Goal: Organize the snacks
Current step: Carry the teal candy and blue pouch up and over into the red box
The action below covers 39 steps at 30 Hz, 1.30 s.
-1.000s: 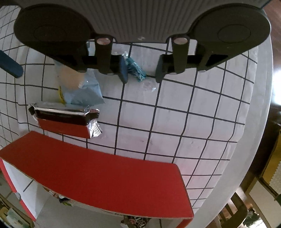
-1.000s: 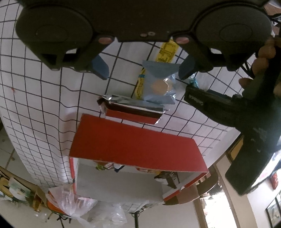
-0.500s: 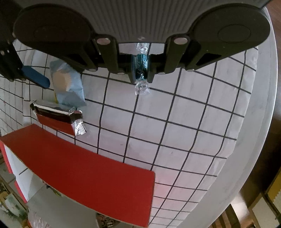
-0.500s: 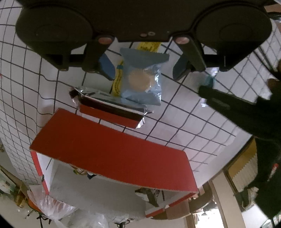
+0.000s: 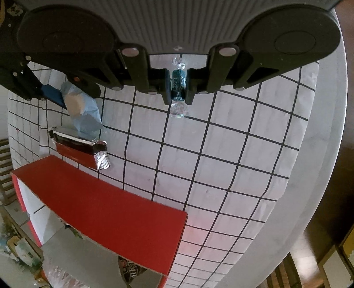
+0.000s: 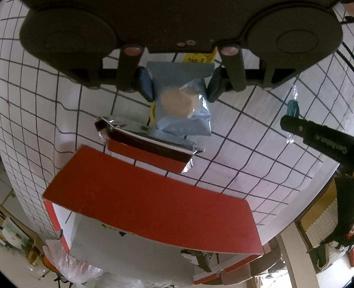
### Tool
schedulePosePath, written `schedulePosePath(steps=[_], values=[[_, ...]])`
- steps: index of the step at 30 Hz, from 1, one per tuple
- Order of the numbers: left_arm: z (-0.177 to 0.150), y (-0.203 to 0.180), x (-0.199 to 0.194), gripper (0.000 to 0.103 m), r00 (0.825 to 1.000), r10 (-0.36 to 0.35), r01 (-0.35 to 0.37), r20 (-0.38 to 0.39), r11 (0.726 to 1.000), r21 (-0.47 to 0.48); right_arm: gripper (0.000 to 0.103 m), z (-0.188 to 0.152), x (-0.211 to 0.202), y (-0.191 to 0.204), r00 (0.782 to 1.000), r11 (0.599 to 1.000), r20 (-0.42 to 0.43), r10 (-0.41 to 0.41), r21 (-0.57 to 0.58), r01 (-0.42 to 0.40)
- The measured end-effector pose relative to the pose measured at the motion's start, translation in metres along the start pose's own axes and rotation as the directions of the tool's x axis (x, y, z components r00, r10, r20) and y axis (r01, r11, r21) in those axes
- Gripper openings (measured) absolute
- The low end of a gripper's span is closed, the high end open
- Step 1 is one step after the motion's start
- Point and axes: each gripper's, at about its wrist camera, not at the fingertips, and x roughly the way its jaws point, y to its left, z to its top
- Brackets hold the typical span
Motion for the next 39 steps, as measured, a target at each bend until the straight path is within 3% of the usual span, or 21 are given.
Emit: schedulePosePath(steps=[21, 32, 39], values=[[-0.009, -0.008, -0.048, 0.013, 0.993, -0.084, 0.077, 0.08, 0.993, 0.089, 0.05, -0.011, -0.071, -0.019, 0.988, 0.994, 0.15, 0.039, 0.092, -0.054], [-0.016, -0.005, -0.04, 0.013, 0.997, -0.053, 0.048, 0.054, 0.994, 0.095, 0.051, -0.038, -0.018, -0.012, 0.999, 0.997, -0.013, 0.034, 0.072, -0.033], [-0.015, -0.005, -0.038, 0.013, 0.997, -0.057, 0.052, 0.049, 0.995, 0.089, 0.051, -0.04, -0.022, -0.009, 1.0, 0.998, -0.002, 0.03, 0.048, -0.03]])
